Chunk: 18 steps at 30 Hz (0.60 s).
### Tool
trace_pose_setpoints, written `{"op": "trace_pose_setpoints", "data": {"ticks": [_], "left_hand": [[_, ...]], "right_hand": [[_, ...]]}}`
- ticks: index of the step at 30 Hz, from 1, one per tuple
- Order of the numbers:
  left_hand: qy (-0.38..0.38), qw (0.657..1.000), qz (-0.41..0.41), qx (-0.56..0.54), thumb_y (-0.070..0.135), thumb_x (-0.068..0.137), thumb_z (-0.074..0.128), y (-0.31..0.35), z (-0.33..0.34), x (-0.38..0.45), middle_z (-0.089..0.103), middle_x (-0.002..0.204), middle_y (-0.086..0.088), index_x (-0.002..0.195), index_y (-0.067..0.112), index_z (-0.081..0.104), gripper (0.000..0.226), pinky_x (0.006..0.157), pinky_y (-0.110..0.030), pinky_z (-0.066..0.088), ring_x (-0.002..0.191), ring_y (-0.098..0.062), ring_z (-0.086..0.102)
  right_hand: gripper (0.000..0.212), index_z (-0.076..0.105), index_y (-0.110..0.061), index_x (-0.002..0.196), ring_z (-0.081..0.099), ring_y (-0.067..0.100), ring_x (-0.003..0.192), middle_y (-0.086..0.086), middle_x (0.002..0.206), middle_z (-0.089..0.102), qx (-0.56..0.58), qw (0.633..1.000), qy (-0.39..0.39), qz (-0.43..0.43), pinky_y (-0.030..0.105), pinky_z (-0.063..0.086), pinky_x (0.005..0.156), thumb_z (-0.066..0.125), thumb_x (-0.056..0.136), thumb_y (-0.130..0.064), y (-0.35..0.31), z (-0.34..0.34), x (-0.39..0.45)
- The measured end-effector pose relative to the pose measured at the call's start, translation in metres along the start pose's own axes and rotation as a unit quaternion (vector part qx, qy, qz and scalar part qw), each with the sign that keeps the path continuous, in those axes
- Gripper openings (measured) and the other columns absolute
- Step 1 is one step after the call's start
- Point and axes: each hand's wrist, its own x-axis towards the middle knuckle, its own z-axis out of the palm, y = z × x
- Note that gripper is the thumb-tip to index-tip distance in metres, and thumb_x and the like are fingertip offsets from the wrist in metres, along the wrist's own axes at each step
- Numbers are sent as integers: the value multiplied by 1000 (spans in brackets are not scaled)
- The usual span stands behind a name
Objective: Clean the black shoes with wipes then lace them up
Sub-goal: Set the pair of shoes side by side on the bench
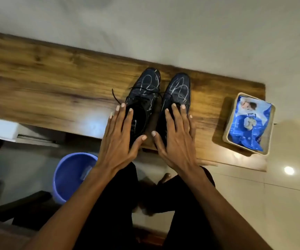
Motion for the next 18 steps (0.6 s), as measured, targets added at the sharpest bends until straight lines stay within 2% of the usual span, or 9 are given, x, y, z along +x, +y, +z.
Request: {"op": "trace_pose_setpoints", "data": {"ticks": [3, 5, 7, 10, 13, 18], "left_hand": [[8, 998, -50, -24, 53, 97, 42, -2, 2, -10, 4, 167, -9, 150, 13, 34, 67, 124, -46, 13, 154, -24, 2], [7, 998, -50, -27, 46, 97, 47, -6, 7, -16, 11, 165, -13, 130, 13, 55, 47, 121, -52, 20, 153, -29, 9], [1, 998, -50, -49, 37, 98, 52, -11, 11, -19, 14, 165, -12, 109, 13, 64, 29, 115, -53, 33, 151, -30, 19], [-11, 995, -50, -87, 30, 98, 55, -9, 8, -19, 8, 167, -4, 102, 14, 66, 20, 100, -42, 49, 144, -26, 36], [-15, 995, -56, -86, 28, 99, 55, -2, 5, -17, 7, 167, -6, 105, 13, 68, 21, 97, -33, 47, 141, -27, 40], [-27, 994, -63, -88, 28, 99, 54, 12, 2, -22, 7, 166, -9, 109, 14, 67, 21, 99, -37, 48, 141, -29, 41]], "right_hand": [[63, 39, -15, 151, 0, 22, 156, 8, 168, 13, 13, 1000, -3, 5, 45, 9, 124, 40, 102, -54, 4, 2, -9], [52, 52, -19, 139, 0, 22, 156, 8, 168, 14, 28, 1000, 0, 0, 45, 13, 123, 43, 102, -53, 7, 6, -16], [42, 61, -22, 123, 1, 24, 156, 9, 168, 14, 27, 1000, -2, -7, 48, 19, 121, 43, 101, -53, 11, 11, -23], [44, 69, -19, 104, 5, 26, 156, 11, 166, 21, 8, 1000, 0, -15, 50, 23, 120, 43, 101, -54, 18, 17, -30], [49, 72, -17, 96, 9, 26, 155, 11, 163, 29, 4, 1000, -5, -19, 49, 25, 120, 42, 100, -55, 22, 18, -32], [48, 75, -15, 95, 15, 26, 154, 11, 158, 39, -3, 1000, -3, -17, 48, 28, 118, 48, 99, -54, 28, 9, -37]]}}
